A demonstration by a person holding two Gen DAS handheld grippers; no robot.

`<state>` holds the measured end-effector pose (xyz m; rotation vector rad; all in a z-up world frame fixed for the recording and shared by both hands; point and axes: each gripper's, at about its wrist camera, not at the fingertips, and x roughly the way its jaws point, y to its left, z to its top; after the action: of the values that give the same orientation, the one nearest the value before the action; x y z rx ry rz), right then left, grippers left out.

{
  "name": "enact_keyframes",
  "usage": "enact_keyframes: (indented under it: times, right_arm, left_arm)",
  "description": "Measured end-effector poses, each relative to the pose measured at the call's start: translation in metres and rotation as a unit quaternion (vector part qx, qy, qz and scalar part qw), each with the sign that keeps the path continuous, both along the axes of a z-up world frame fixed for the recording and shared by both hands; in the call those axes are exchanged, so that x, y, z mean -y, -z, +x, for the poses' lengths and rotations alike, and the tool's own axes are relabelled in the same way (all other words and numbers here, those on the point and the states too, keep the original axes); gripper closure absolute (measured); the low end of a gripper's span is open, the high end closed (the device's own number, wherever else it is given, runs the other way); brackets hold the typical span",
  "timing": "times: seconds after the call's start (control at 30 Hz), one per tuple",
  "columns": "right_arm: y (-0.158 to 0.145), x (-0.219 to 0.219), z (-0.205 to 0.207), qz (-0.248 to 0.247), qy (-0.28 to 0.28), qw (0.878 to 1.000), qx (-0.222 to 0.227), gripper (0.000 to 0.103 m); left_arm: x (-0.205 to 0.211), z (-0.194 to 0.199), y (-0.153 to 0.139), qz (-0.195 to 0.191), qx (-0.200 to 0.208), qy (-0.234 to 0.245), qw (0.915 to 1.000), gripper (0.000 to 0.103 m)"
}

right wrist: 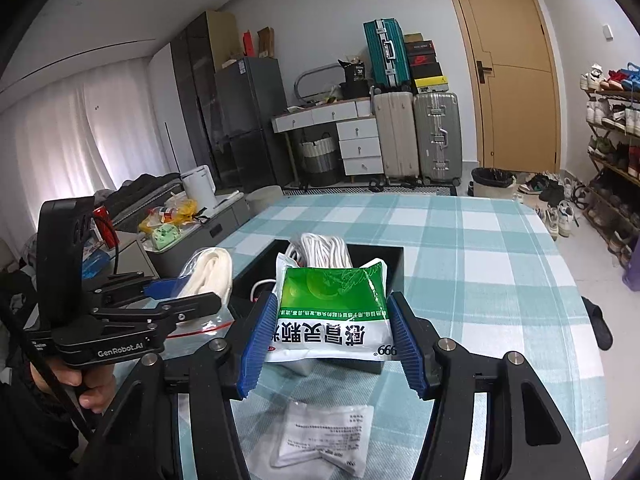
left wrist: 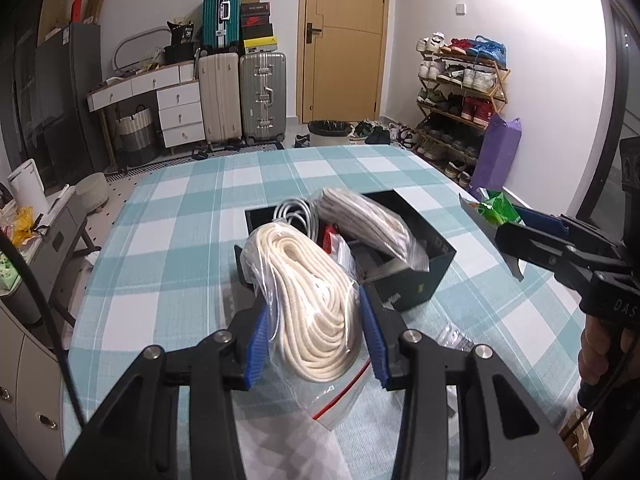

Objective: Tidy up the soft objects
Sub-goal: 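Lower the bagged rope and green sachet into the box with both grippers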

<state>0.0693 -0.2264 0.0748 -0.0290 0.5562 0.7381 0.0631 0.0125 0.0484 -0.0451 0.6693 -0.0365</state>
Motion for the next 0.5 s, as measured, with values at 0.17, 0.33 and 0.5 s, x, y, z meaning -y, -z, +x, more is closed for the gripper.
enact_keyframes:
  times: [0.17,0.33,0.5]
  right_arm:
    - [-0.004,-0.009,0.005,0.004,-0.006,1.0,0.003,0.046]
    - [-0.004,-0.02,0.012,0.003,-0.013,1.0,0.002,0.046]
    - [0.001,-0.029,0.025,0.01,-0.017,1.0,-0.008,0.046]
  left_arm:
    - [-0.002,0.011,-0.001,0.001,0.004,-0.001,1.0,0.062]
    - [-0.004,0.022,0.001,-0.001,0.006,-0.003,1.0,0.062]
    - [-0.008,0.032,0.002,0.0,0.005,-0.006,1.0,0.062]
